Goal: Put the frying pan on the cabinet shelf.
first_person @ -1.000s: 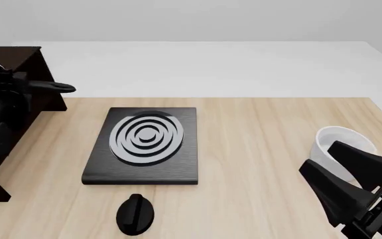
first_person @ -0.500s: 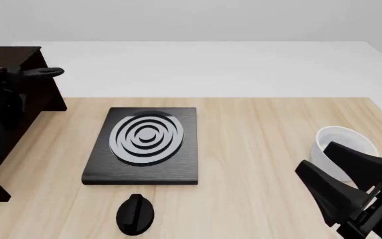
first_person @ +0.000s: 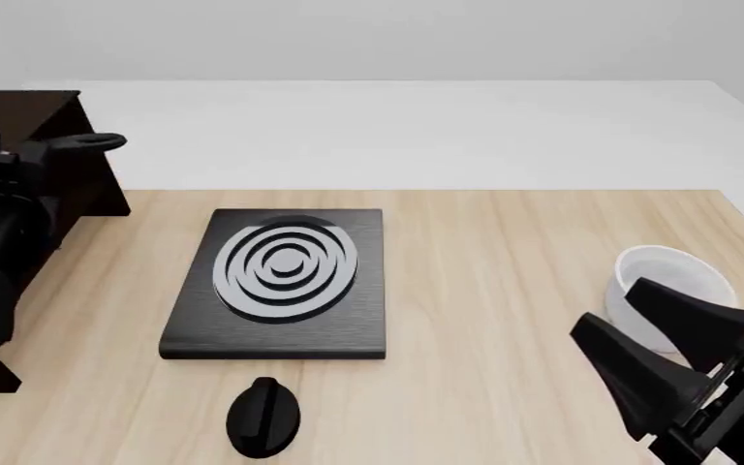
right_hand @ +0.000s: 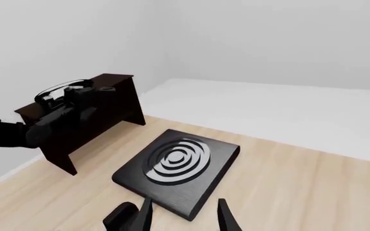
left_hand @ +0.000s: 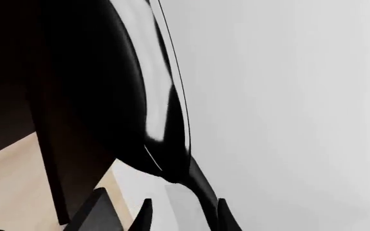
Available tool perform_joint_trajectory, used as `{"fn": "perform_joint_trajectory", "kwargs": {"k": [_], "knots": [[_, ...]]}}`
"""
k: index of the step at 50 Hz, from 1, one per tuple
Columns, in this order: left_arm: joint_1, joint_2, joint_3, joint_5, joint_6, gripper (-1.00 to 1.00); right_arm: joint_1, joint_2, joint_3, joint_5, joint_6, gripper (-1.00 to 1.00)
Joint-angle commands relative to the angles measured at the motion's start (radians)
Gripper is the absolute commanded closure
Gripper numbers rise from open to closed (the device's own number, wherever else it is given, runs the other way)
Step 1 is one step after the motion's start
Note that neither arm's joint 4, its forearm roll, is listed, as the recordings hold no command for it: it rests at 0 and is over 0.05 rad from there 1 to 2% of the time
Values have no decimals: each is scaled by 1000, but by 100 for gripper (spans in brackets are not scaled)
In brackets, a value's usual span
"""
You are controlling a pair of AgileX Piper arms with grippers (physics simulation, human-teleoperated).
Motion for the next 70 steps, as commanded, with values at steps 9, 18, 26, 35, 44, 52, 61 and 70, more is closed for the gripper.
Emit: {"fn": "perform_joint_trajectory", "kwargs": {"k": [9, 18, 26, 35, 44, 52, 61, 70], "knots": [[-40, -102, 133, -53, 4, -100, 5, 11, 13, -15, 0, -100], [-66, -202, 192, -28, 24, -100, 7, 13, 12, -13, 0, -100], [-72, -223, 215, -26, 45, -100, 11, 17, 11, -14, -1, -100], [-108, -313, 234, 42, 100, -100, 11, 18, 19, -21, -1, -100], [-153, -381, 292, 104, 152, -100, 13, 16, 17, -18, -4, -100], [-185, -479, 322, 178, 205, -100, 12, 7, 14, -10, -9, -100], [-195, -582, 295, 345, 306, -100, -1, -10, 33, -15, -18, -100], [-225, -759, 240, 562, 460, -100, -3, -23, 53, -26, -14, -100]]}}
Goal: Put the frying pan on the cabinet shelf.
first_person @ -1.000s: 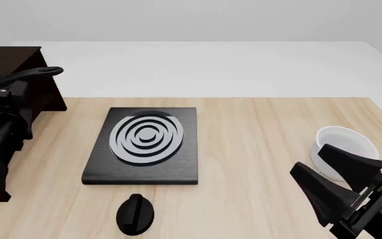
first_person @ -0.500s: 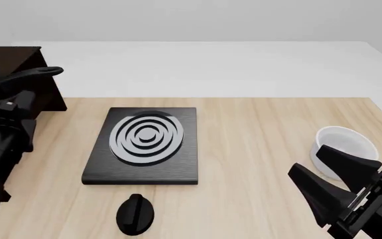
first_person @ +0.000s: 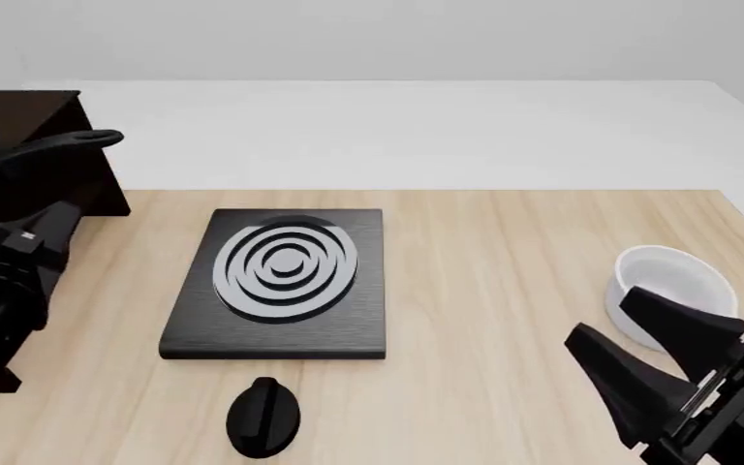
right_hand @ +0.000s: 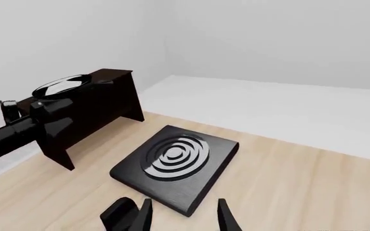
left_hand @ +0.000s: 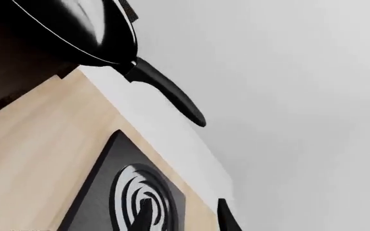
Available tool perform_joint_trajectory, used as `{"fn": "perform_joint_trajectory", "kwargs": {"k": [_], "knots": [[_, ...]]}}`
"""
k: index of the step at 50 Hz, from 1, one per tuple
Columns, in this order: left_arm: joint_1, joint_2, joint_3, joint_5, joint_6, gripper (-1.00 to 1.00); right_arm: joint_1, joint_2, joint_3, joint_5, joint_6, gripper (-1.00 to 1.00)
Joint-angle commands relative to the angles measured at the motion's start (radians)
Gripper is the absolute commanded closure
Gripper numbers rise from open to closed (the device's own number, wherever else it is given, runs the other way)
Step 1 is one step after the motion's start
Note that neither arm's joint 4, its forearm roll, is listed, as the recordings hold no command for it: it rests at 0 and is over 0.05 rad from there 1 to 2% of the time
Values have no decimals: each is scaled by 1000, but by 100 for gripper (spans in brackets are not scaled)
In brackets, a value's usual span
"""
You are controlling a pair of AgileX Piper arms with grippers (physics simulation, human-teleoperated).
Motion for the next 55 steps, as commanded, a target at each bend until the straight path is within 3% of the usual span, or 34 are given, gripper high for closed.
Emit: {"fn": "perform_joint_trajectory", "kwargs": {"k": [1, 9, 12, 15, 21, 26, 31, 37, 41, 48, 51, 52, 55], "knots": [[-26, -174, -56, 230, 174, -100, -7, -18, 18, -6, -1, -100], [-59, -194, -96, 311, 296, -100, -14, -36, 10, 13, 0, -100], [-57, -208, -137, 370, 431, -100, -12, -36, 8, 14, -2, -100], [-62, -236, -154, 409, 491, -100, -13, -39, 6, 17, -2, -100], [-88, -303, -157, 458, 521, -100, -19, -45, 9, 18, -1, -100], [-99, -310, -138, 481, 603, -100, -24, -53, 5, 26, -4, -100], [-107, -342, -113, 491, 590, -100, -25, -53, 8, 25, -7, -100], [-106, -402, -76, 536, 678, -100, -33, -57, 5, 32, -24, -100], [-104, -496, -60, 606, 654, -100, -42, -66, 2, 39, -33, -100], [-122, -645, -52, 747, 741, -100, -39, -59, 19, 23, -58, -100], [-138, -679, -39, 771, 676, -100, -32, -48, 28, 9, -71, -100], [-139, -697, -42, 790, 664, -100, -23, -38, 30, 0, -97, -100], [-127, -739, -46, 829, 672, -100, -32, -42, 33, 3, -95, -100]]}}
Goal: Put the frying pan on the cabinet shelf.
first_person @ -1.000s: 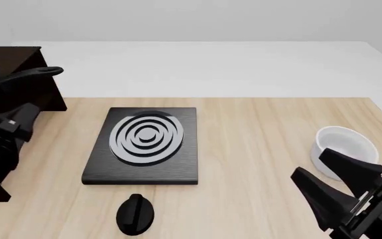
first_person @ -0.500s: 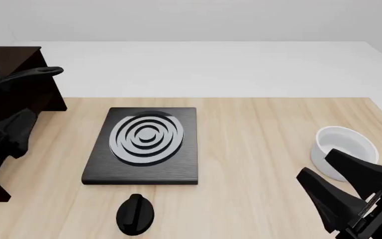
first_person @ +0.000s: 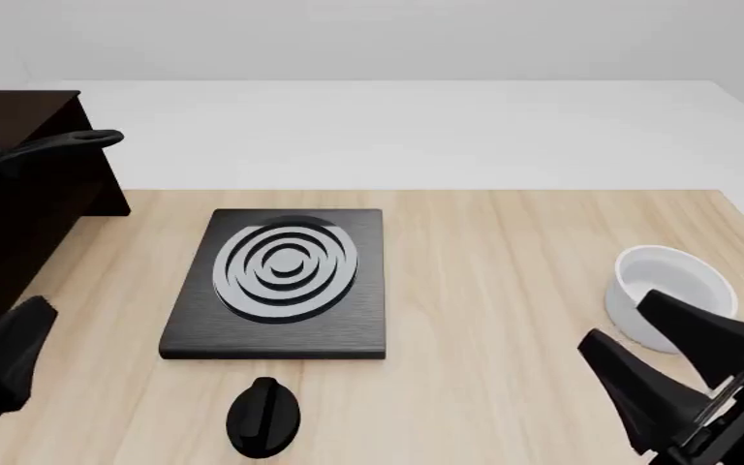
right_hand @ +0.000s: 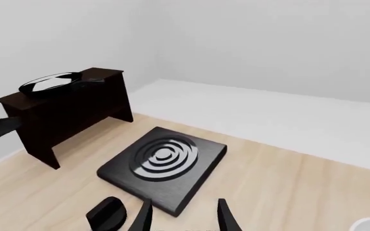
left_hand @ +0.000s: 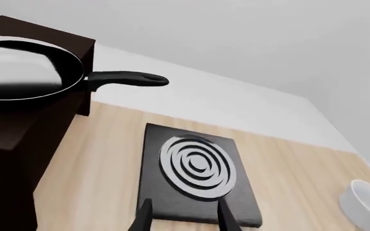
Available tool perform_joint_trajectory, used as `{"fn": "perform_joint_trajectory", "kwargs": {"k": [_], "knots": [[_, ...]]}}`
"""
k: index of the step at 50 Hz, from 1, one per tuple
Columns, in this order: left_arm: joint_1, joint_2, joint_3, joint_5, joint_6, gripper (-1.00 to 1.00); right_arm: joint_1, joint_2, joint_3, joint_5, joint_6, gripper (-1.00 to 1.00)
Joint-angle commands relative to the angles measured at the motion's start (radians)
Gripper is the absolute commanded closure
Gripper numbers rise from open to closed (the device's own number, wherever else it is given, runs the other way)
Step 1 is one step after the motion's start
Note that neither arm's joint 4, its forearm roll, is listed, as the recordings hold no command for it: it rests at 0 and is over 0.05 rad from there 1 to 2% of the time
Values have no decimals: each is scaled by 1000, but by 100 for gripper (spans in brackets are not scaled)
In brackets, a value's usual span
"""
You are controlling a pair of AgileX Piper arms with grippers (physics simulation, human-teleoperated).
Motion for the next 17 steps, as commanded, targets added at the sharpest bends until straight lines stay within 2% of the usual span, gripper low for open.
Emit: {"fn": "perform_joint_trajectory", "kwargs": {"k": [1, 6, 17], "knots": [[-10, -181, 16, 162, 3, -100, 1, 7, 15, -14, -29, -100], [-11, -225, -23, 238, 11, -100, -1, -3, 17, -8, -31, -100], [3, -227, -133, 317, 25, -100, -6, -9, 16, 0, -32, -100]]}}
